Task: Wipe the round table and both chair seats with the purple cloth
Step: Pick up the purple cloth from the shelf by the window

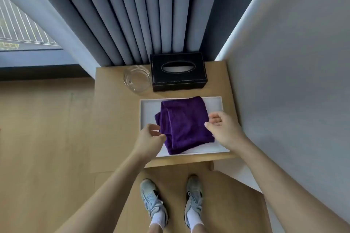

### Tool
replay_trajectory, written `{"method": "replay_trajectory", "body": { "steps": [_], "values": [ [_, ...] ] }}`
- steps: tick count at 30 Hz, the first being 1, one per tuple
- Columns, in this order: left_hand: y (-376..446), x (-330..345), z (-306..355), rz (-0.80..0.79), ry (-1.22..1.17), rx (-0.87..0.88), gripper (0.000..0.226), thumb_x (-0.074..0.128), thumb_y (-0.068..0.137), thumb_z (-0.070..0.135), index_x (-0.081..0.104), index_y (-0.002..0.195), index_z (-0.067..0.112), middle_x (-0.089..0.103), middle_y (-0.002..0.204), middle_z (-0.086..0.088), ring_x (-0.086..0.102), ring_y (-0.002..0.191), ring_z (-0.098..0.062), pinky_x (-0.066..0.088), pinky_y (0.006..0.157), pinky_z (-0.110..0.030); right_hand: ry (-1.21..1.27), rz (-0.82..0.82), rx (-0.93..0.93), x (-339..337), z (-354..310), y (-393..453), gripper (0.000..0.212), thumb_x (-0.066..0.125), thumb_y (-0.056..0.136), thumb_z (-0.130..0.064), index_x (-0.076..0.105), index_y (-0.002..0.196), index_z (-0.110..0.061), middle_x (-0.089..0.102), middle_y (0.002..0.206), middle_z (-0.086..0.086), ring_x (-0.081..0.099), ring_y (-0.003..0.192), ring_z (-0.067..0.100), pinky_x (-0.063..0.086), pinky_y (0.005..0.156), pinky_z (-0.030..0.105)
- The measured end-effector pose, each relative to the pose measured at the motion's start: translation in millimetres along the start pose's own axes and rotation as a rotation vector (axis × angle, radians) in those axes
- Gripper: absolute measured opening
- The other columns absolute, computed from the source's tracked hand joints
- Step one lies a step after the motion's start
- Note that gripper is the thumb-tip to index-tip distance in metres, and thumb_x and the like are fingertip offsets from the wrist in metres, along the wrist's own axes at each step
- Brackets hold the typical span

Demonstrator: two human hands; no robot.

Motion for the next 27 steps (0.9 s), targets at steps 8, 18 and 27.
{"method": "replay_trajectory", "body": {
  "steps": [8, 18, 27],
  "values": [
    [60, 33, -26, 0.316, -0.048, -0.070, 0.035, 0.078, 0.086, 0.036, 0.048, 0.100, 0.022, 0.061, 0.093, 0.005, 0.063, 0.079, -0.011, 0.046, 0.056, -0.027, -0.004, 0.190, 0.156, 39, 60, 61, 0.031, 0.067, 0.094, -0.046, 0.053, 0.102, -0.021, 0.063, 0.102, -0.004, 0.061, 0.080, 0.010, 0.048, 0.058, 0.027],
    [18, 36, 16, 0.124, -0.436, -0.087, 0.011, 0.064, 0.090, 0.020, 0.063, 0.081, 0.014, 0.069, 0.067, 0.004, 0.068, 0.071, -0.018, 0.053, 0.059, -0.030, 0.255, 0.005, 0.009, 23, -9, 32, 0.023, 0.060, 0.094, -0.021, 0.052, 0.075, -0.013, 0.052, 0.057, -0.012, 0.051, 0.047, 0.002, 0.037, 0.041, 0.013],
    [-119, -102, 139, 0.276, -0.617, 0.212, 0.009, 0.065, 0.095, 0.013, 0.066, 0.101, 0.019, 0.076, 0.081, 0.003, 0.074, 0.069, -0.013, 0.055, 0.054, -0.027, 0.330, 0.018, -0.320, -56, -205, -74, 0.003, 0.065, 0.097, -0.024, 0.064, 0.096, -0.021, 0.071, 0.095, 0.001, 0.068, 0.088, 0.018, 0.053, 0.069, 0.027]
  ]
}}
Point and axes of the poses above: each hand's wrist, its own y-axis towards the middle knuckle, its own x-axis out of the palm, z = x × y, the point moved 7 cm from there along y, towards the middle knuckle
